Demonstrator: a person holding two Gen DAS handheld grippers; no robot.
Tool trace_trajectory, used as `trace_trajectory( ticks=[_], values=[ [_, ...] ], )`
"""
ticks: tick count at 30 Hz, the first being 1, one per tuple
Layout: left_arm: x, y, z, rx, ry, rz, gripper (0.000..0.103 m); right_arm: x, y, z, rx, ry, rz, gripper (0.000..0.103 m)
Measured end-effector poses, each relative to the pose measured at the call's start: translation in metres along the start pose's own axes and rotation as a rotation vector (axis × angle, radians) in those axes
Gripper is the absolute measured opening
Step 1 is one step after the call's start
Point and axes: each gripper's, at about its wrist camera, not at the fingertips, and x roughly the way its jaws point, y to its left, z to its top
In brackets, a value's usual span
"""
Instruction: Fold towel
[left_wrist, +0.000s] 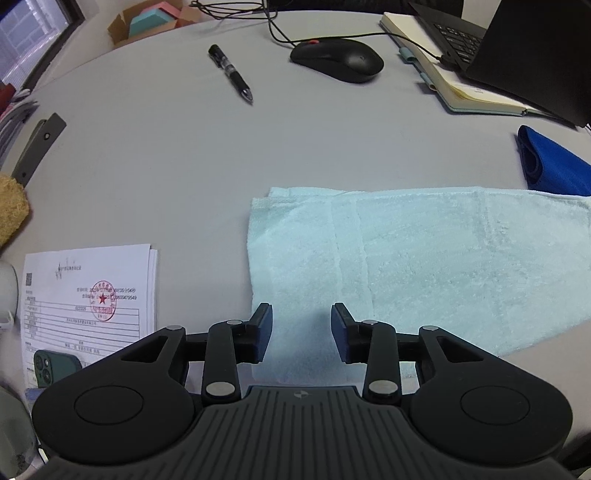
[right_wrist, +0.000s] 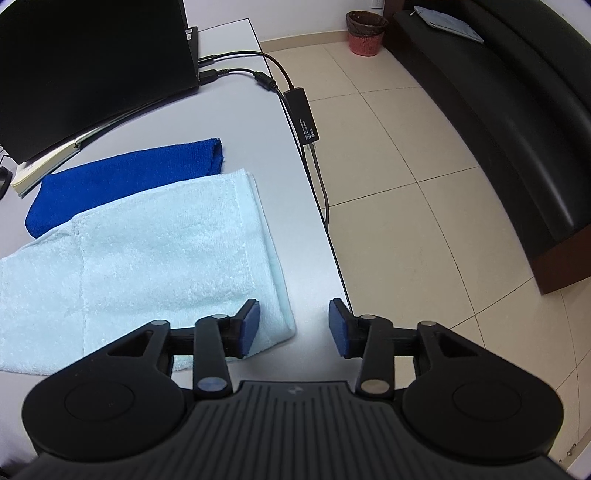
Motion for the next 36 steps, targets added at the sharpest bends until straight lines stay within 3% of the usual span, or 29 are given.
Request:
trace_trajectory(
  ticks=[13,29,30,31,32,36],
  values=[
    [-0.004,0.022,-0.033,-0.130,0.028,-0.006,0.047,-0.002,0.006,-0.009,-0.010,0.005,0.001,0.043],
    [-0.009,0.013,-0.044,-0.102,0.032,-0.031,0.048,0.012,0.009,-0.007,-0.019,0.025,0.024,0.041],
    [-0.011,0.010,-0.044,-0.093,0.027,-0.036,0.048,0.013,0.009,-0.008,-0.022,0.027,0.025,0.039],
    [-0.014,0.006,-0.044,-0.085,0.022,-0.040,0.048,0.013,0.009,-0.009,-0.023,0.030,0.027,0.027],
    [-0.016,0.003,-0.045,-0.077,0.019,-0.045,0.048,0.014,0.009,-0.011,-0.023,0.034,0.030,0.021],
    [-0.023,-0.011,-0.048,-0.036,0.011,-0.066,0.048,0.012,0.009,-0.017,-0.025,0.035,0.040,0.017]
  ],
)
